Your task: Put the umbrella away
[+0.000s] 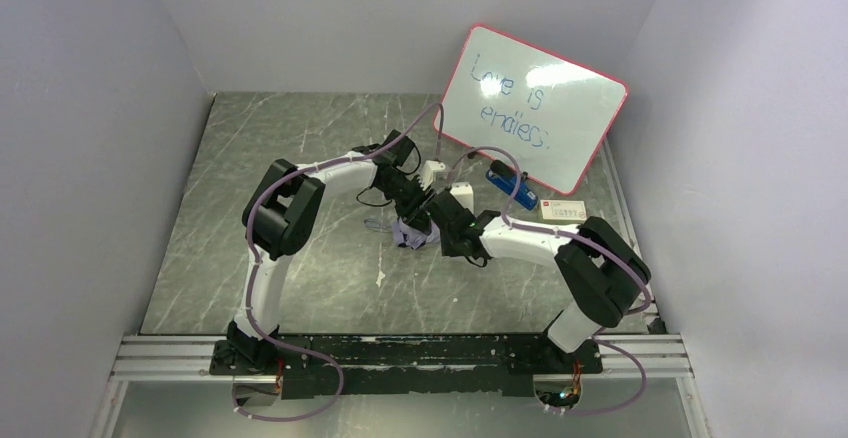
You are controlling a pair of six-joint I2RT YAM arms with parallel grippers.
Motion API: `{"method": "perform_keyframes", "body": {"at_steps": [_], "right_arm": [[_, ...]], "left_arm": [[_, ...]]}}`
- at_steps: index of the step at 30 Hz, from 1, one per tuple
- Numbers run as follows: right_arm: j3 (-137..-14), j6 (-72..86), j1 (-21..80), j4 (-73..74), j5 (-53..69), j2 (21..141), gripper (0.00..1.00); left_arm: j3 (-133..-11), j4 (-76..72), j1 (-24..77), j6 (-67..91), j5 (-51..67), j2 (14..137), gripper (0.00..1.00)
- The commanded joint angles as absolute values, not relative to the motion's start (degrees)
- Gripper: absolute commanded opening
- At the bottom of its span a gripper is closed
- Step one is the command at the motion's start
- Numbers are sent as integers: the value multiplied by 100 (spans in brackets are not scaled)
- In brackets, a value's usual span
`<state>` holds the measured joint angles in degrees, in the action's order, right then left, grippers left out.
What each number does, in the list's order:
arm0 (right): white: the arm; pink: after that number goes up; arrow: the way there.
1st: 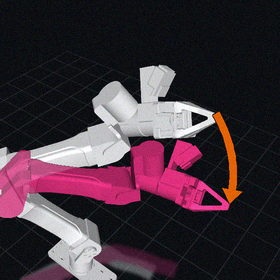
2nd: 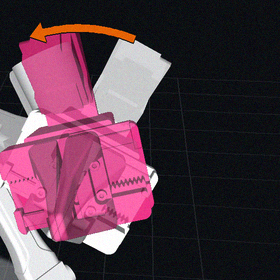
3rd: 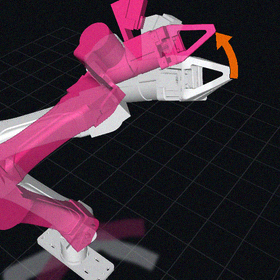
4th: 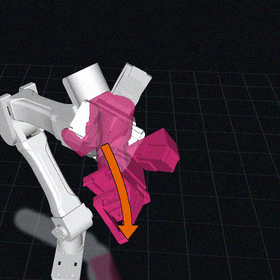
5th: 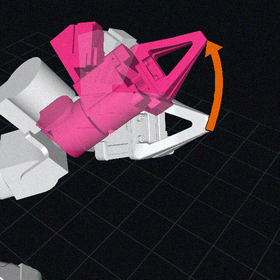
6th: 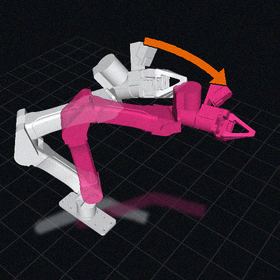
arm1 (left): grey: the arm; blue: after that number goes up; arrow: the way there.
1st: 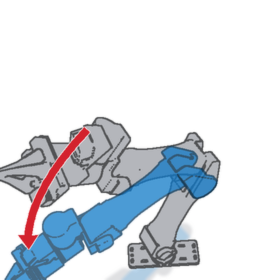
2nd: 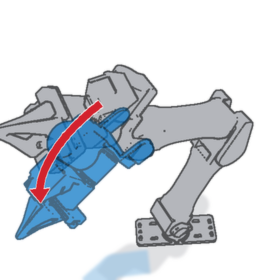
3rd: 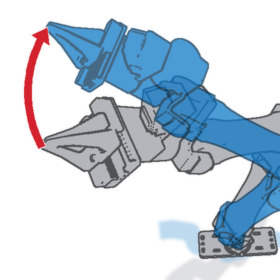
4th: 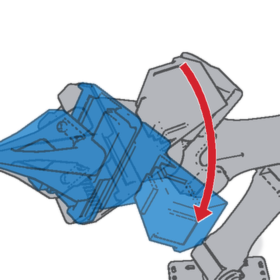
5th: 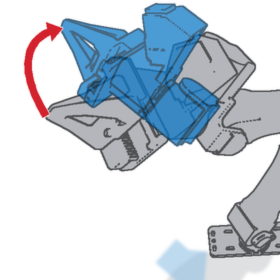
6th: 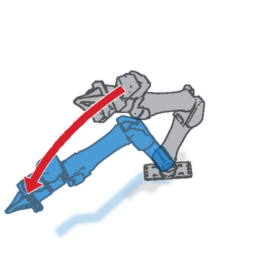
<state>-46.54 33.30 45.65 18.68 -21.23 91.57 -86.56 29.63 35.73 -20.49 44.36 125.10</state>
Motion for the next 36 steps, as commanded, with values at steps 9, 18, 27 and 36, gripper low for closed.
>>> {"method": "perform_keyframes", "body": {"at_steps": [9, 18, 27, 36], "right_arm": [[-4220, 3526, 4437, 2701, -2008, 9654, 21], [-4192, 3502, 4379, 2604, -1829, 9707, 0], [-3997, 3440, 4639, 2254, -1224, 9016, 0], [-3648, 4112, 5372, 2241, -1299, 8458, 0]], "left_arm": [[-8200, 3138, 3722, -2231, 2829, 13364, 5], [-8202, 3139, 3724, -2241, 2830, 13368, 5], [-8201, 3140, 3727, -2224, 2814, 13364, 5], [-8199, 3121, 3727, -2198, 2782, 13368, 5]]}}
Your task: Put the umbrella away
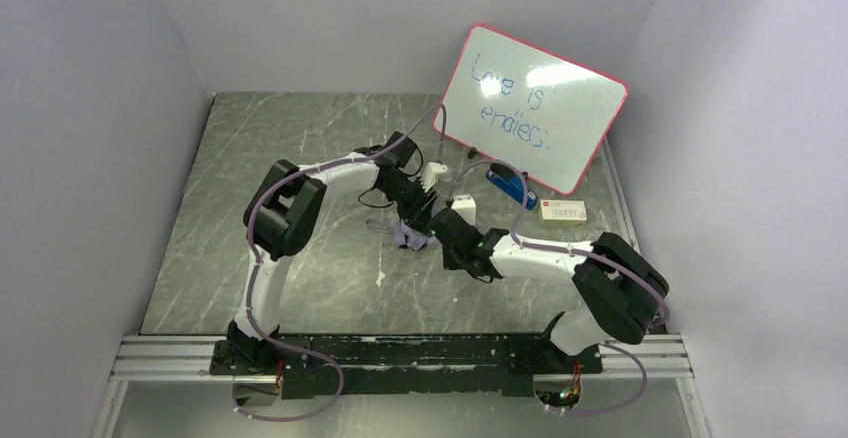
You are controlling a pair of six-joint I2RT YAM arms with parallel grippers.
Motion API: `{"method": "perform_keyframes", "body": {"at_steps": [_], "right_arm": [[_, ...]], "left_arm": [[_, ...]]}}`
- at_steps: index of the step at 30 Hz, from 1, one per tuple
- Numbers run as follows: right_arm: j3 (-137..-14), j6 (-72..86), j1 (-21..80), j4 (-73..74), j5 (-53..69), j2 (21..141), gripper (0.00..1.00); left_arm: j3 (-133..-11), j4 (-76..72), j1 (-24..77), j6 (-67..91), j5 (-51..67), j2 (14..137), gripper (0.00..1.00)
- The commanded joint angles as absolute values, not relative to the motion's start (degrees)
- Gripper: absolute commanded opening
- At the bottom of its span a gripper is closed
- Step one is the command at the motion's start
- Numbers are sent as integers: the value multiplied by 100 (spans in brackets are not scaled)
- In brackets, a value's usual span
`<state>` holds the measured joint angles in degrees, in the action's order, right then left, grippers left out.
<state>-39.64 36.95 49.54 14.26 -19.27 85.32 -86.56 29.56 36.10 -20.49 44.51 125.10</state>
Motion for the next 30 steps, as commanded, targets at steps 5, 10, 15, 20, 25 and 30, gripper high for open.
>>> {"method": "perform_keyframes", "body": {"at_steps": [5, 10, 15, 20, 25, 30], "right_arm": [[-3635, 4420, 5778, 2358, -1317, 8394, 0], [-3608, 4661, 5970, 2597, -1523, 8275, 0], [-3332, 5083, 5961, 2413, -2154, 7705, 0], [-3274, 5401, 5951, 2216, -2669, 7237, 0], [-3216, 5470, 5956, 2287, -2606, 6984, 5], [-2834, 6161, 5955, 2535, -2734, 6307, 34]], "left_arm": [[-8192, 3111, 3726, -2189, 2761, 13353, 5], [-8183, 3100, 3726, -2170, 2734, 13349, 5], [-8189, 3094, 3727, -2171, 2733, 13344, 5], [-8175, 3084, 3722, -2171, 2733, 13341, 5], [-8165, 3068, 3726, -2147, 2710, 13329, 5], [-8120, 3003, 3727, -2058, 2593, 13292, 5]]}}
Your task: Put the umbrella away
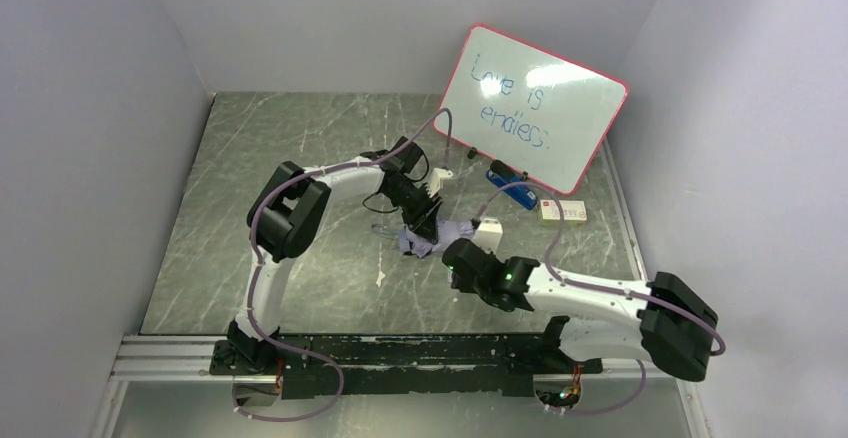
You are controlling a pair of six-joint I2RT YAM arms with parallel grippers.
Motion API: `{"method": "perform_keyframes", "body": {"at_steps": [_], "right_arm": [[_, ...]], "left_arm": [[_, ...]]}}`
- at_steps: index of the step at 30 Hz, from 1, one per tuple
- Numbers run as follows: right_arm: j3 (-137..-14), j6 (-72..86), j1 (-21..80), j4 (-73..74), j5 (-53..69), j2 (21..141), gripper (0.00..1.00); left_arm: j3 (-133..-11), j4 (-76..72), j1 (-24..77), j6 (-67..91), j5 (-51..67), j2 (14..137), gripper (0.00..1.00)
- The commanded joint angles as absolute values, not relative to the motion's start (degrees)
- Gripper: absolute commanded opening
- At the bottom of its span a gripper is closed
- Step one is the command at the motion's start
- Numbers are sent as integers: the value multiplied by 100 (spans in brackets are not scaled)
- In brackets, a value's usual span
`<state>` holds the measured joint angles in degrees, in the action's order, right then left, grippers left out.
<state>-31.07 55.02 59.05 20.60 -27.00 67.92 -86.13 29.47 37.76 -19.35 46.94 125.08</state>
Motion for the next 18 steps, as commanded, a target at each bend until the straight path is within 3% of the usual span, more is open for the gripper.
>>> {"method": "perform_keyframes", "body": {"at_steps": [1, 9, 18], "right_arm": [[-2747, 6350, 5946, 2554, -2782, 6151, 37], [-1996, 8163, 5957, 2257, -3062, 5072, 52], [-1526, 10447, 5960, 1838, -3136, 5057, 53]], "left_arm": [[-8101, 2967, 3725, -2030, 2544, 13277, 5], [-7750, 2512, 3727, -1618, 1591, 12760, 5], [-7518, 2206, 3742, -1450, 525, 12425, 5]]}}
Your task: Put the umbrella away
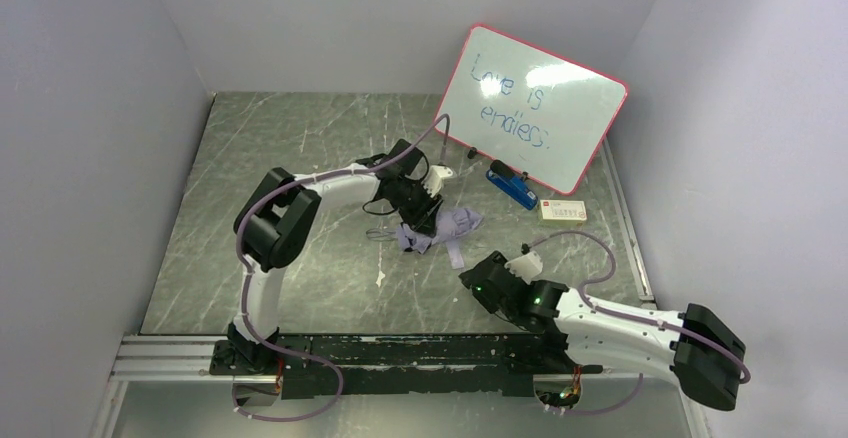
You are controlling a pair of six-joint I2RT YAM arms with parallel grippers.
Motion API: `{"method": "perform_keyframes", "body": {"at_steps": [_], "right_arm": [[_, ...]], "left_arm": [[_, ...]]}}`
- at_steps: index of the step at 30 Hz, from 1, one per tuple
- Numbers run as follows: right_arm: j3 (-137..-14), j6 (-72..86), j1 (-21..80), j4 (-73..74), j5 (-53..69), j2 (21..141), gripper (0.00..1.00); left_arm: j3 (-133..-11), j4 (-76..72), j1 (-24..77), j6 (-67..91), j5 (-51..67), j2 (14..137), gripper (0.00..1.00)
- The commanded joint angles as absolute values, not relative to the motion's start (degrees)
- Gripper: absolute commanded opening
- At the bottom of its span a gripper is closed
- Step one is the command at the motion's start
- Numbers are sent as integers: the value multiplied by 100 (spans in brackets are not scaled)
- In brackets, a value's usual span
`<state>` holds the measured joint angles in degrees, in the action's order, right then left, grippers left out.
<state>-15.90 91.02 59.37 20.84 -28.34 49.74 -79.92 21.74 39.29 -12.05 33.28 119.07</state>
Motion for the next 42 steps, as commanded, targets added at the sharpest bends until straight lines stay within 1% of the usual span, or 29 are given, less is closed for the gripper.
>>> {"method": "perform_keyframes", "body": {"at_steps": [1, 7, 13, 19, 24, 29, 32, 36, 42], "right_arm": [[-1515, 10643, 5963, 1789, -3190, 5145, 53], [-1491, 11561, 5960, 1288, -3557, 5908, 50], [-1518, 11811, 5897, 1179, -3921, 6508, 46], [-1315, 11263, 5265, 717, -3620, 6702, 46], [-1077, 10374, 4340, -46, -2755, 6807, 47], [-1358, 10099, 4234, -196, -2477, 7200, 48], [-1365, 10074, 4196, -541, -2229, 7444, 48], [-1452, 9965, 4166, -626, -2038, 7683, 48], [-1139, 9677, 4017, -1683, -1692, 7958, 48]], "left_arm": [[-7479, 2172, 3748, -1450, 463, 12413, 5], [-7375, 2065, 3812, -1370, 193, 12400, 5], [-7357, 2009, 3932, -1311, 9, 12367, 5], [-7261, 1947, 4186, -1292, -209, 12357, 5], [-7284, 1950, 4210, -1283, -220, 12426, 5], [-7262, 1921, 4214, -1301, -226, 12412, 5], [-7252, 1916, 4219, -1309, -236, 12406, 5], [-7229, 1899, 4214, -1318, -220, 12393, 5], [-7243, 1897, 4214, -1318, -202, 12427, 5]]}}
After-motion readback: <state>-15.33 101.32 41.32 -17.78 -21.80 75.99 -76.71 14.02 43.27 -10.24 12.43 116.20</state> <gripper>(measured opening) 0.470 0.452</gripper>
